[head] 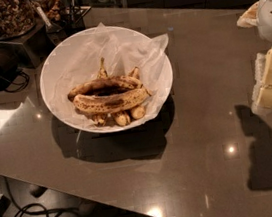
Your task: Pick banana from white bowl
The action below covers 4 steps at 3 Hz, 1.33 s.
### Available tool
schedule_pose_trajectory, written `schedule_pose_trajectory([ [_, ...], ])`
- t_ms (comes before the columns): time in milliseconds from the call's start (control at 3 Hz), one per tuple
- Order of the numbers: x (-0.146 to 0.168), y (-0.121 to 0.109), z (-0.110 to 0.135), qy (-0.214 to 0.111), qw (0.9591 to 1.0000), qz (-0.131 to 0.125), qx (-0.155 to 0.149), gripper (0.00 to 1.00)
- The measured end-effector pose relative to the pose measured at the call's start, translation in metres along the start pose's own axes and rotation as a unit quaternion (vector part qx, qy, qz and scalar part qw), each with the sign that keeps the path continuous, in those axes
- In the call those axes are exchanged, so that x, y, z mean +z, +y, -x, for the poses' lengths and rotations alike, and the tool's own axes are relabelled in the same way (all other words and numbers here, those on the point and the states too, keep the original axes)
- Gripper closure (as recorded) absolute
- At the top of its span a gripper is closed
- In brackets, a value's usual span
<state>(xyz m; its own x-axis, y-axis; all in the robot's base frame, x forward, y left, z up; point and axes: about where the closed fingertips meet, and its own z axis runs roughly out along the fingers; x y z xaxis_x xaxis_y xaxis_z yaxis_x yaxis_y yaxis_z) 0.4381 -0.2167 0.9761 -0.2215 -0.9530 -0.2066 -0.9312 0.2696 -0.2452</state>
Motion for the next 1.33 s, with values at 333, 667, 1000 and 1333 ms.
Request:
schedule_pose_trajectory([
  [333,0.0,0.0,0.0,0.0,1.0,0.0,0.0,0.0],
  [667,-0.006,0.005,0.011,0.01,0.9999,-0.003,-0.009,0.0],
  [1000,-0.006,0.012,0.033,0.032,0.9991,0.011,-0.027,0.0],
  [1333,0.011,0.017,0.073,0.049,0.9965,0.03,-0.061,0.0],
])
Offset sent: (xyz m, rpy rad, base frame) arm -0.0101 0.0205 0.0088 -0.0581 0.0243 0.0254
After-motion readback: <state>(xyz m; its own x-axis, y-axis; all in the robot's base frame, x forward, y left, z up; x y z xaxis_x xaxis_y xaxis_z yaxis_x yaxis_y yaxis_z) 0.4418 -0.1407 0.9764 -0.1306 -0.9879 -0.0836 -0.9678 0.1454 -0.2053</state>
